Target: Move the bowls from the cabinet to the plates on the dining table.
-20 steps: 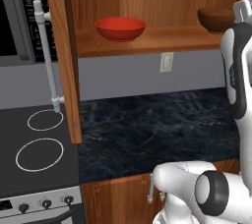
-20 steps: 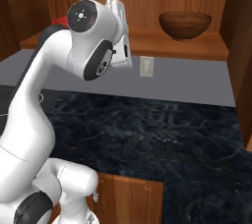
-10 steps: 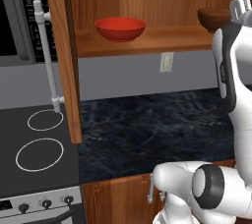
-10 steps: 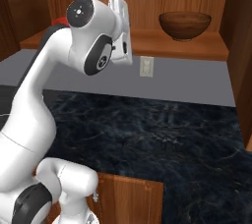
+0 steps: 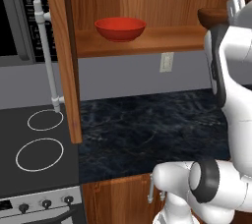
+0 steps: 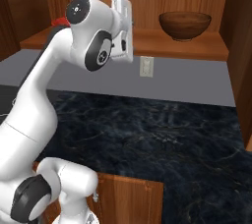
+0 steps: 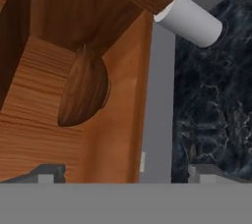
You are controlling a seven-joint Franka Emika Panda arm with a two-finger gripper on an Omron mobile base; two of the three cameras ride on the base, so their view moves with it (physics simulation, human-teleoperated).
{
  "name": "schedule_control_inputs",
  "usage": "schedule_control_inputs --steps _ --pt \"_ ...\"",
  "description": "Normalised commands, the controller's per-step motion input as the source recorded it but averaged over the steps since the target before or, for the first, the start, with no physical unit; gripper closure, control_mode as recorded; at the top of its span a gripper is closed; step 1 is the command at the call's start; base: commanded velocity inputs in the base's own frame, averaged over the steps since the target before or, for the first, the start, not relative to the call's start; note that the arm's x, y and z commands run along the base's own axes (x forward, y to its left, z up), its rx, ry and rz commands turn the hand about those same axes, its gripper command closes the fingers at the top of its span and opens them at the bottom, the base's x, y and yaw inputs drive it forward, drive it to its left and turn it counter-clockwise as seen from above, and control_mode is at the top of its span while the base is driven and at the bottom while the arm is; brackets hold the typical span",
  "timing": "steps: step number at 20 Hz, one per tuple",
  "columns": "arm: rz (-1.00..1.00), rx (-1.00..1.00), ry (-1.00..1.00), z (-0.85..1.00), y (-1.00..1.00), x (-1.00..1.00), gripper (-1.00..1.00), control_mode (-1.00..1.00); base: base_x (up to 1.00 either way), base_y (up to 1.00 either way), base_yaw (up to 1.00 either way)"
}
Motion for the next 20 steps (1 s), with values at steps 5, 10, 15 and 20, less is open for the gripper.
schedule_control_inputs --steps 5,10,15,20 --pt "-0.13 0.00 -0.02 -0.04 -0.01 0.12 -1.00 -1.00 0.00 0.00 0.00" --pt "-0.11 0.00 -0.02 -0.03 -0.02 0.16 -1.00 -1.00 0.00 0.00 0.00" --pt "-0.07 0.00 -0.04 -0.03 -0.05 0.18 -1.00 -1.00 0.00 0.00 0.00" --pt "-0.01 0.00 -0.07 -0.05 -0.04 0.21 -1.00 -1.00 0.00 0.00 0.00"
